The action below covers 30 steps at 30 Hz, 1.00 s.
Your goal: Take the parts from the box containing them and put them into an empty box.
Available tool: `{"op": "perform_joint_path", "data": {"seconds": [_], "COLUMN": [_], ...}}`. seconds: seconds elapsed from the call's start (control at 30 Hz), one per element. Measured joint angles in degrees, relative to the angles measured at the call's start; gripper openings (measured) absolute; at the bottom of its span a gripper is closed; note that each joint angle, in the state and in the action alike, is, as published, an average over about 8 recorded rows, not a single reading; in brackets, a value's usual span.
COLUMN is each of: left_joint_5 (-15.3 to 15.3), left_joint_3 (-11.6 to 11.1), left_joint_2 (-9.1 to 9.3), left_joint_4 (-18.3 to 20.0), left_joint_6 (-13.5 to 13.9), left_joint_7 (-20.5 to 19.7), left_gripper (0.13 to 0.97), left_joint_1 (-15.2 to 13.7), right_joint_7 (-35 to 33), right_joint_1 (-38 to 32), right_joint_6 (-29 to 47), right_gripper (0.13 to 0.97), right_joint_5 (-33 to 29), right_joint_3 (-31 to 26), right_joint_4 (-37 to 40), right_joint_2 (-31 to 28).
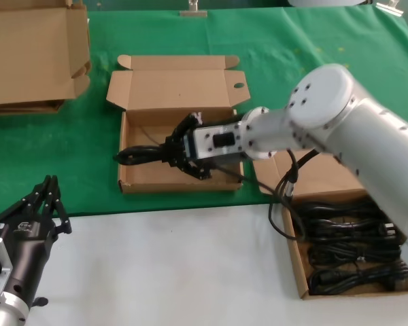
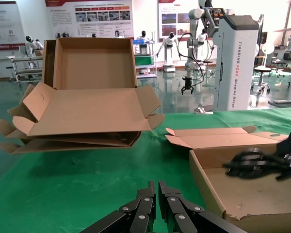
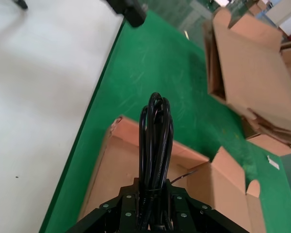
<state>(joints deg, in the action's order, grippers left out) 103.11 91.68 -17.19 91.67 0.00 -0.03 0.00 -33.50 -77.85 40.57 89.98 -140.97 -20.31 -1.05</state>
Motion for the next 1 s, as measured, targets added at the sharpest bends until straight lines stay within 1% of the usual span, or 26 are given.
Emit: {"op": "perform_joint_path", "data": {"seconds": [0.1,0.17,0.33,0.5,0.67,0.93,1.0], "left_joint_5": [0.00,0.00,0.00,0.00,0.00,0.00,0.00], "left_joint_3": [0.00,0.00,0.00,0.00,0.00,0.00,0.00], "left_joint_2": [0.00,0.00,0.00,0.00,0.00,0.00,0.00], "left_joint_4": [0.00,0.00,0.00,0.00,0.00,0.00,0.00], "left_joint_6": [0.00,0.00,0.00,0.00,0.00,0.00,0.00], "left_joint_7": [0.00,0.00,0.00,0.00,0.00,0.00,0.00], "left_gripper": [0.172,0.172,0.172,0.172,0.172,0.172,0.172], "left_joint_1": [0.00,0.00,0.00,0.00,0.00,0.00,0.00], "right_joint_7": [-1.59,-2.39,-3.45,-4.00,-4.40,-6.01,-6.72], "right_joint_1": [0.30,0.55,1.26,1.67,1.78,1.87,1.81], "right_joint_6": [-4.62,-7.40,-12.42,-14.96,-15.76,-16.28,-16.28], "right_gripper": [0.244,0.243,0.243,0.252,0.261,0.341,0.341], "right_joint_5": [6.38,9.59,13.15,14.26,14.84,16.64,17.66], "right_joint_3": [-6.57,-10.06,-14.88,-16.33,-16.66,-16.75,-16.76], "right_joint_4": [0.94,1.18,1.11,0.92,0.83,0.97,1.16], "right_joint_2": [0.55,0.75,0.97,1.03,1.04,1.05,1.05]}}
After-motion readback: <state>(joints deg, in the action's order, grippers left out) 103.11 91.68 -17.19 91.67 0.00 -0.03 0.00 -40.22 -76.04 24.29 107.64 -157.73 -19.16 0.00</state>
